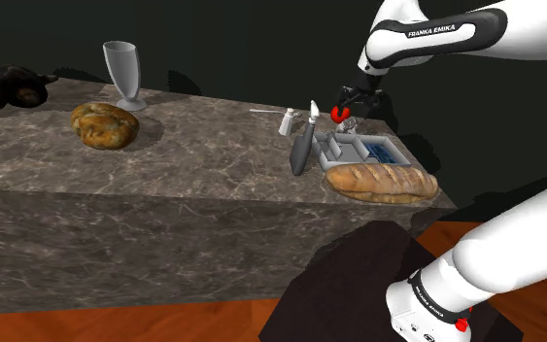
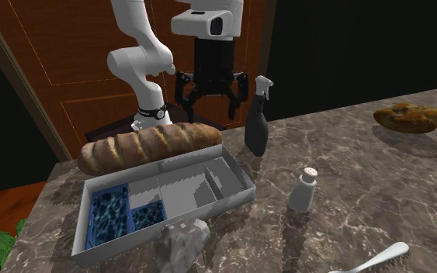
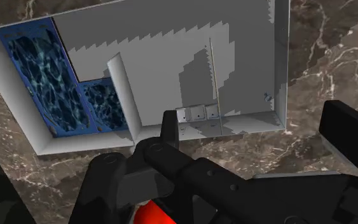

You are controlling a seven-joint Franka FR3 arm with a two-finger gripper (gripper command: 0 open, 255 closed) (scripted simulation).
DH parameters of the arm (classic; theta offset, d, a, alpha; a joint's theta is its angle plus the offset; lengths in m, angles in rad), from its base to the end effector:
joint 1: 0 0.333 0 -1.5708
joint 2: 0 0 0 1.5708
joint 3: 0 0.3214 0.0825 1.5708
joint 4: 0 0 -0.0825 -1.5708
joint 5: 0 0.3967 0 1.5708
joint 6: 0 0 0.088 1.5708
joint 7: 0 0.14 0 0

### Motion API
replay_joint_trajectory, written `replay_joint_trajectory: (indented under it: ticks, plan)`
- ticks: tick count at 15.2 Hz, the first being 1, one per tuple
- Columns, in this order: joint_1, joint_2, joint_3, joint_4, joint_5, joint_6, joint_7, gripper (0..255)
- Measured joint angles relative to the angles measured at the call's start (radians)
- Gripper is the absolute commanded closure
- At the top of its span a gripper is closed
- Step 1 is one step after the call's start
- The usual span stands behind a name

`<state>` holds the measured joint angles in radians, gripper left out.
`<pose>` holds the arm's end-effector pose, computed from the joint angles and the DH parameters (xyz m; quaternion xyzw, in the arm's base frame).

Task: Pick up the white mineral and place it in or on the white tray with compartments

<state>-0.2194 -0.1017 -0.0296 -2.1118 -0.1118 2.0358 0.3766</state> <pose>0.5164 -0.1414 0.4298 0.9575 -0.2840 0.0159 0.0478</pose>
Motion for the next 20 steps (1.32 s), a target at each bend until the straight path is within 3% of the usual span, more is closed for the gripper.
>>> replay_joint_trajectory:
  ticks: [9,16,20]
  plan:
    - [-0.063,0.268,-0.062,0.198,-0.02,0.108,0.17,0]
    - [-0.113,0.458,-0.119,0.391,-0.004,0.132,0.278,0]
    - [-0.125,0.512,-0.13,0.424,0.002,0.158,0.301,0]
